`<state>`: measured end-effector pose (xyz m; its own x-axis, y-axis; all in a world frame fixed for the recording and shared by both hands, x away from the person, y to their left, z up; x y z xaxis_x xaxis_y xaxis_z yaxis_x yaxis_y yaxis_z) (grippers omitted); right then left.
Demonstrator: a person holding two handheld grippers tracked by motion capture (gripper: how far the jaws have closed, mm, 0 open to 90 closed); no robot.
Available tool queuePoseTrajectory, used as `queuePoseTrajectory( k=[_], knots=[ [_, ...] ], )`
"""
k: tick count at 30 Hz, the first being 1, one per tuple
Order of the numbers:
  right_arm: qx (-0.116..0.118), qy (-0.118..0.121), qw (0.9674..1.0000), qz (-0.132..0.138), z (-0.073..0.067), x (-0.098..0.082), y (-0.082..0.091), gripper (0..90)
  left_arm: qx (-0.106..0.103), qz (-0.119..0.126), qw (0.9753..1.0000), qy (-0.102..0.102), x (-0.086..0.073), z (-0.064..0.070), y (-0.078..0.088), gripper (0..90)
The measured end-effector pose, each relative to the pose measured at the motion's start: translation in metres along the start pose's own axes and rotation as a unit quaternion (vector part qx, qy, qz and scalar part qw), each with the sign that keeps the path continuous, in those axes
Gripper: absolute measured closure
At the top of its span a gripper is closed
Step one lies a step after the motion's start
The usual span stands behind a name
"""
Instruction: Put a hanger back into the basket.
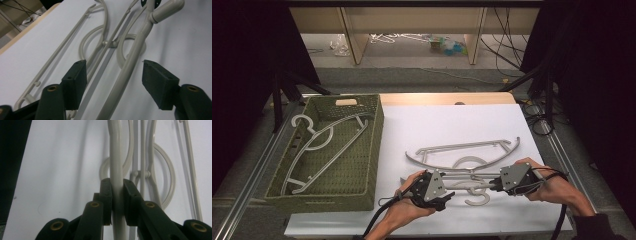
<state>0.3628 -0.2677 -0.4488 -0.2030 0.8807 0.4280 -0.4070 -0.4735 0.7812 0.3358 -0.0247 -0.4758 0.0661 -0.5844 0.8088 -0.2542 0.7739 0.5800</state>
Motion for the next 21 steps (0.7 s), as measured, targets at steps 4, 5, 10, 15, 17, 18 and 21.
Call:
queuePoseTrajectory(
  k=[4,5,10,15,17,18,21],
  knots=[
    [0.001,0.001,1.0000,0.007,0.000,0.000,-0.001,79.5,-0.008,-0.014,0.9998,-0.007,0.000,0.000,-0.006,46.6],
    [0.004,0.001,1.0000,0.007,0.000,0.000,-0.001,79.5,-0.011,-0.017,0.9997,-0.012,0.000,-0.001,-0.008,47.9],
    [0.000,0.005,1.0000,0.007,0.000,0.002,-0.001,79.6,-0.021,-0.041,0.9983,-0.037,0.002,-0.002,-0.013,60.5],
    [0.002,-0.002,1.0000,0.008,0.000,0.002,-0.001,79.6,-0.035,-0.053,0.9966,-0.052,0.005,-0.003,-0.016,72.0],
    [-0.003,-0.002,1.0000,0.007,0.001,0.001,0.000,79.3,-0.028,-0.063,0.9950,-0.072,0.008,-0.003,-0.015,73.4],
    [0.000,-0.004,0.9999,0.012,0.002,0.001,-0.001,79.2,-0.033,-0.065,0.9951,-0.067,0.009,-0.003,-0.014,73.6],
    [-0.008,-0.009,0.9997,0.021,0.004,0.001,0.001,78.3,-0.036,-0.070,0.9943,-0.072,0.013,-0.003,-0.011,74.8]
  ],
)
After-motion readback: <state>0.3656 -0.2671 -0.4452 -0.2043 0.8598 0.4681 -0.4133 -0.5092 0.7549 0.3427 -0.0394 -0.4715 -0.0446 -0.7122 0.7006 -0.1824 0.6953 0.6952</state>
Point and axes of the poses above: each handheld gripper's, and its own axes: y roughly backward along the jaws, x roughly out of its top, z roughly to its right, the point moved 4 cm from there along -y, roughly forward along the jaws, and after that the axes turned 13 degrees about -x, right-handed, at the moved point
